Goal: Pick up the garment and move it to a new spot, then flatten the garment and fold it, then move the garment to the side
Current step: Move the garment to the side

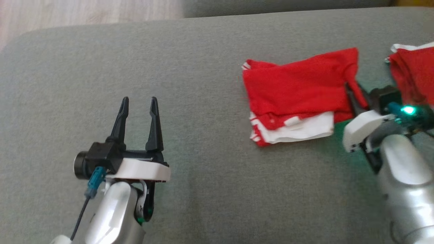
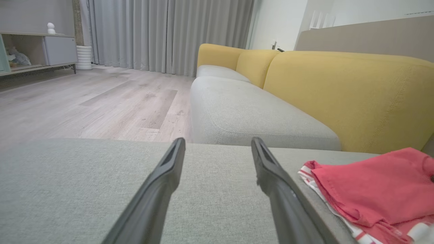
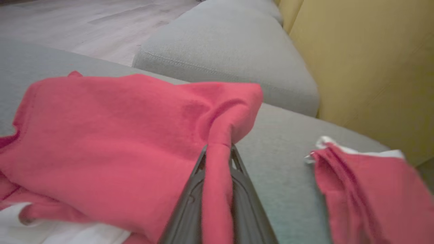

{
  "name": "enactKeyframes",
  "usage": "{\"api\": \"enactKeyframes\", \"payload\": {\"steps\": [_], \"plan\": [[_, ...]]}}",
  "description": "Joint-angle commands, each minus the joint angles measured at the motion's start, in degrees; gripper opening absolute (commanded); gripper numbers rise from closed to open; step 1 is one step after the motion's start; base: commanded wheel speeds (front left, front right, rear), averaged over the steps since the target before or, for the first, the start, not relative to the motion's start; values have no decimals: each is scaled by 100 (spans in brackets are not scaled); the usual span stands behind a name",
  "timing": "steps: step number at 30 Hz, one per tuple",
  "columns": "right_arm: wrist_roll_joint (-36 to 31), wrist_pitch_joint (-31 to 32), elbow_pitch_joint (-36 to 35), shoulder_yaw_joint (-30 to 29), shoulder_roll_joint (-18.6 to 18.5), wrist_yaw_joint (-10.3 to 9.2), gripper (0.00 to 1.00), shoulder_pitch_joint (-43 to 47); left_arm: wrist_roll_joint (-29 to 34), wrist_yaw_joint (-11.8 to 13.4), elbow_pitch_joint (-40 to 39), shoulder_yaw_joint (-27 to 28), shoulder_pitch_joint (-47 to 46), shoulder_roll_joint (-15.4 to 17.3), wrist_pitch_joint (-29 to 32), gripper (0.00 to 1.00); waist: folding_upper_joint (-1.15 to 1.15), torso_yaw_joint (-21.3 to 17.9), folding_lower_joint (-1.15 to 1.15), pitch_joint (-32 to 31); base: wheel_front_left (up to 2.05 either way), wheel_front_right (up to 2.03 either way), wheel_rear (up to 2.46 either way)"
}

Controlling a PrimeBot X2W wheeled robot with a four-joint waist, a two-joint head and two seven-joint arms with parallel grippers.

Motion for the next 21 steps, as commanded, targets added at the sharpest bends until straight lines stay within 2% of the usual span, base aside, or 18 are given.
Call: {"api": "enactKeyframes", "payload": {"steps": [1,10,17,21], "plan": [[-18,-21,-246,148,-152,-4,0,-226,41,5,-164,210,-68,46,-29,100,0,-93,0,-31,0,0,0],[317,341,-800,534,-1682,-4,0,-310,115,-48,-208,245,-188,46,-29,100,0,-261,0,240,0,0,0],[486,614,-684,166,-2690,-4,0,-444,-27,-72,-182,199,-330,46,-29,100,0,-185,0,549,0,0,0],[324,658,-430,-116,-3099,-4,0,-576,-70,-62,-185,135,-420,46,-29,100,0,-87,0,707,0,0,0]]}}
